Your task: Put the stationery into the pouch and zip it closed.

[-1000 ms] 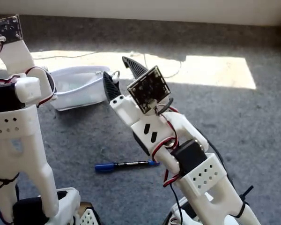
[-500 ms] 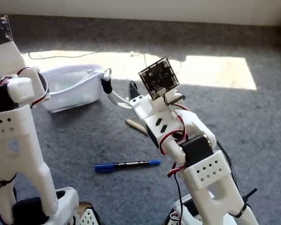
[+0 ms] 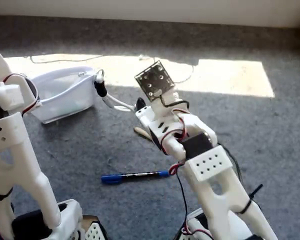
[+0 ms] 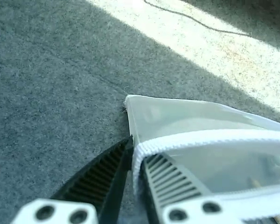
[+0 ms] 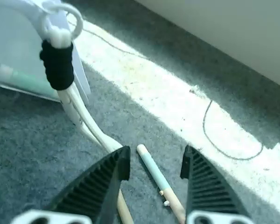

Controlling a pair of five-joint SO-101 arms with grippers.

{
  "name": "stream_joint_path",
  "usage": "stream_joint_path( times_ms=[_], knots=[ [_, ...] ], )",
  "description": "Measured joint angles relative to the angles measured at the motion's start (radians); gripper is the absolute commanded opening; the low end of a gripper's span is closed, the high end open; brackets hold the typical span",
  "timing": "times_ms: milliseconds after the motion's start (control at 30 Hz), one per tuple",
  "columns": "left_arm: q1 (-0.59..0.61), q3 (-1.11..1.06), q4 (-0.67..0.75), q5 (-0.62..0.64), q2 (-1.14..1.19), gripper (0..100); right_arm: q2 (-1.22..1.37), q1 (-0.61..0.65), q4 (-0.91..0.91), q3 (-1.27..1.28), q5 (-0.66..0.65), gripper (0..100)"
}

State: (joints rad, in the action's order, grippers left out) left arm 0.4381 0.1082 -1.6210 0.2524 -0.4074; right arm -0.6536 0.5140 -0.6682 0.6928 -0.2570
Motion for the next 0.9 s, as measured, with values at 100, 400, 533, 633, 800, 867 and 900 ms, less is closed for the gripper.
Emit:
stream_joint_path(
  times_ms=[100, 400, 533, 633, 800, 867, 900],
  knots=[
    [0.000, 0.000, 0.000, 0.000, 0.000, 1, 0.143, 0.000, -0.002, -0.003, -0.023, 17.3],
    [0.000, 0.000, 0.000, 0.000, 0.000, 1, 0.470, 0.031, -0.003, -0.072, -0.127, 17.3],
    [0.000, 0.000, 0.000, 0.000, 0.000, 1, 0.568, 0.031, -0.021, -0.144, -0.132, 17.3],
    [0.005, 0.000, 0.000, 0.000, 0.000, 1, 0.623, 0.031, -0.089, -0.206, -0.132, 17.3],
    [0.009, 0.000, 0.000, 0.000, 0.000, 1, 0.690, 0.032, -0.198, -0.305, -0.132, 17.3],
    [0.021, 0.000, 0.000, 0.000, 0.000, 1, 0.709, 0.032, -0.212, -0.325, -0.132, 17.3],
    [0.034, 0.000, 0.000, 0.000, 0.000, 1, 0.717, 0.032, -0.213, -0.328, -0.132, 17.3]
  ],
)
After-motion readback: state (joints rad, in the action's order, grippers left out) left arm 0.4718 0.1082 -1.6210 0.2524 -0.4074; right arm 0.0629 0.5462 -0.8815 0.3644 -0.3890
